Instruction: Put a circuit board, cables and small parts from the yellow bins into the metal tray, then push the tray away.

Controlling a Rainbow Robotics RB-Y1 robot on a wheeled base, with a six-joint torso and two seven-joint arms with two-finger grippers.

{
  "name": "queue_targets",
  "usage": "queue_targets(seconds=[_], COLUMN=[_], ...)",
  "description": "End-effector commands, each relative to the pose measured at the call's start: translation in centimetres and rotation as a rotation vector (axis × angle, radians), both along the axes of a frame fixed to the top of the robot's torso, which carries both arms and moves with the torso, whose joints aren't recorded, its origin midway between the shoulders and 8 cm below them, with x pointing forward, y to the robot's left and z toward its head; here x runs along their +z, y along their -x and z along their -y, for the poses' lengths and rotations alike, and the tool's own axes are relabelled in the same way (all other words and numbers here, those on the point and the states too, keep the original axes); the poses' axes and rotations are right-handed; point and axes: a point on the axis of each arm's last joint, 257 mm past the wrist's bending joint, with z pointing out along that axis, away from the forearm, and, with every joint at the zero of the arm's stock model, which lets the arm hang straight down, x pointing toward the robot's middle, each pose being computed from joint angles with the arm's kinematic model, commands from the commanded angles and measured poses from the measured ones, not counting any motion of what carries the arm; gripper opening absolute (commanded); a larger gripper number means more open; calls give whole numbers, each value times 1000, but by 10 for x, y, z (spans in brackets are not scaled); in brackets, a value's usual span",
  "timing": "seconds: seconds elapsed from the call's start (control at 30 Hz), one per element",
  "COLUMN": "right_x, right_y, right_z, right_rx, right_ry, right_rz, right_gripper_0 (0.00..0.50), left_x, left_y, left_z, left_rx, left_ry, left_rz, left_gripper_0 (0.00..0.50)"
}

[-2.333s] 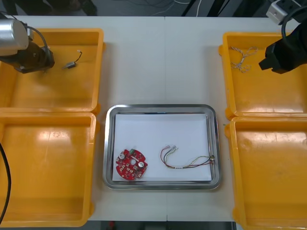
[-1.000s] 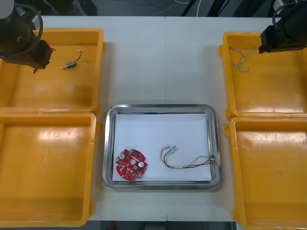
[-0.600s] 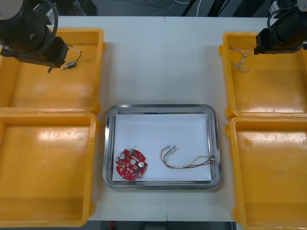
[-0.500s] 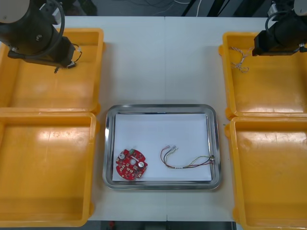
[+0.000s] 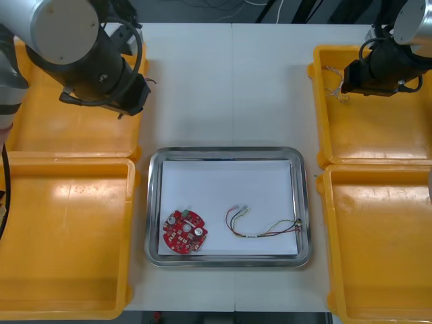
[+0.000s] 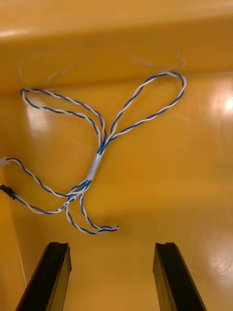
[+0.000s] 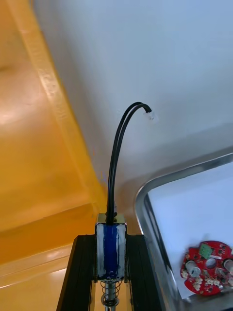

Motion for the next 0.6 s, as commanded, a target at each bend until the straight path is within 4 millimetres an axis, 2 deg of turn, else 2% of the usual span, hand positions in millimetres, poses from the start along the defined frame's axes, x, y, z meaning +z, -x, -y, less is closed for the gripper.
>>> queue_targets(seconds=[0.03,0.2,0.37,0.6], right_x=[31,25,14,3], right_y=[-18,-21,-25,-31], right_z=[-27,-28,-27,-27], right_rx=[-16,-24,-31,-42], right_ry=[-74,-75,-59,-66], right_rz=[67,69,76,91], right_gripper_0=[500,500,500,500], left_x=[-3,-11,-32,-61], left_y=[12,23,40,50], left_z=[39,61,76,90], left_rx=[47,34,35,5], left_ry=[70,81,87,102], left_rz=[3,-7,-38,-57], left_gripper_0=[0,0,0,0])
